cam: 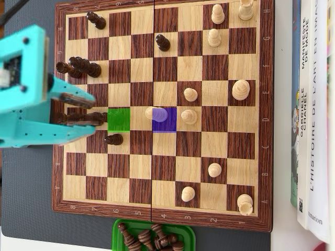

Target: Play chess

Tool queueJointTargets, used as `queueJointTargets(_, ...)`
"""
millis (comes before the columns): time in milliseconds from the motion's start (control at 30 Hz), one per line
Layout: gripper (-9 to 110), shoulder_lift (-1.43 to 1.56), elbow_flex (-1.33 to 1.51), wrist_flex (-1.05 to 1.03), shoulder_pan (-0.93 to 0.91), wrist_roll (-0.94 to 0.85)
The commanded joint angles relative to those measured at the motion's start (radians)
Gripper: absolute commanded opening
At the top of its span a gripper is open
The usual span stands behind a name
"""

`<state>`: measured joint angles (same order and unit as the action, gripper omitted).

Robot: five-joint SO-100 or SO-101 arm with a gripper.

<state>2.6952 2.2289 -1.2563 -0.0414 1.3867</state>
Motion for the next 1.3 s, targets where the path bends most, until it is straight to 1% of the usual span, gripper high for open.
queueJointTargets(0, 12, -0.078, -0.153, -0.14, -0.006, 0.055)
queueJointTargets(100, 12, -0.156, -0.196, -0.212, 0.002, 0.107)
queueJointTargets(300, 12, -0.204, -0.19, -0.218, 0.005, 0.19)
queueJointTargets(500, 12, -0.29, -0.201, -0.273, -0.006, 0.195)
queueJointTargets(867, 12, -0.436, -0.202, -0.27, -0.008, 0.195)
queueJointTargets(1267, 12, -0.641, -0.282, -0.268, -0.009, 0.184)
